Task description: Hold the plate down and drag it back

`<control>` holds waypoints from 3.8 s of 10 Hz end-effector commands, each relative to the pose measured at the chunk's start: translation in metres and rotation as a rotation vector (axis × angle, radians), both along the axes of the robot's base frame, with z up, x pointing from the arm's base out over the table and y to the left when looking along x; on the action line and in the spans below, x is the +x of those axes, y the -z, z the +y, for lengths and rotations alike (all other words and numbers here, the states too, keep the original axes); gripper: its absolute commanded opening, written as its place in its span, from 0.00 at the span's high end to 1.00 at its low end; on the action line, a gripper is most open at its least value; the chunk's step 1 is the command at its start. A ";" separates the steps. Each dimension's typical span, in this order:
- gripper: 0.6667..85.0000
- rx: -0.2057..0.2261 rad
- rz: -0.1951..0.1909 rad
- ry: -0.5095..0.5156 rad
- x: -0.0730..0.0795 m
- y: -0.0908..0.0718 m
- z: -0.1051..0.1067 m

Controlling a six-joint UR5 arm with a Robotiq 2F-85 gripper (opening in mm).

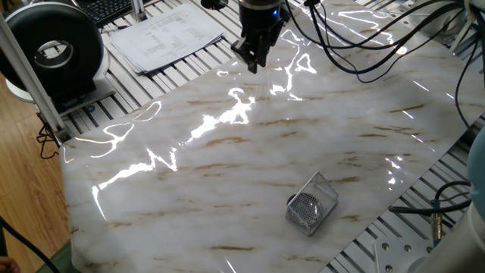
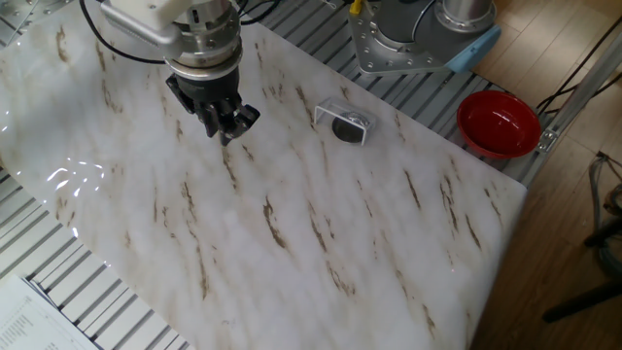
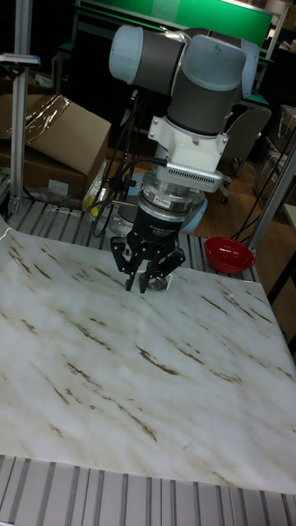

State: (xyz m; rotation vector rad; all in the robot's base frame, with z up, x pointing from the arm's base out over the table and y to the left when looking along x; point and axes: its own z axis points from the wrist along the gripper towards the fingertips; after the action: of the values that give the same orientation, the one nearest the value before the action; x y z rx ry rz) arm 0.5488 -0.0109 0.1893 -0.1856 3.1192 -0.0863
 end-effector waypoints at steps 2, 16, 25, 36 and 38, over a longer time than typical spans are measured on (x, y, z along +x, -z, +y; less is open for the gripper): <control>0.98 0.006 0.002 -0.005 -0.001 -0.001 0.001; 0.99 0.100 -0.009 0.022 -0.008 0.012 0.017; 0.99 0.139 -0.012 0.044 -0.007 0.011 0.027; 0.99 0.142 0.065 0.135 -0.026 0.011 0.029; 0.99 0.175 0.090 0.124 -0.028 0.016 0.039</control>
State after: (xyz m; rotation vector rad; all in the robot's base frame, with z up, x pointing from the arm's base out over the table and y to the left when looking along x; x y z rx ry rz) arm 0.5205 0.0198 0.1755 0.0119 3.1936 0.1484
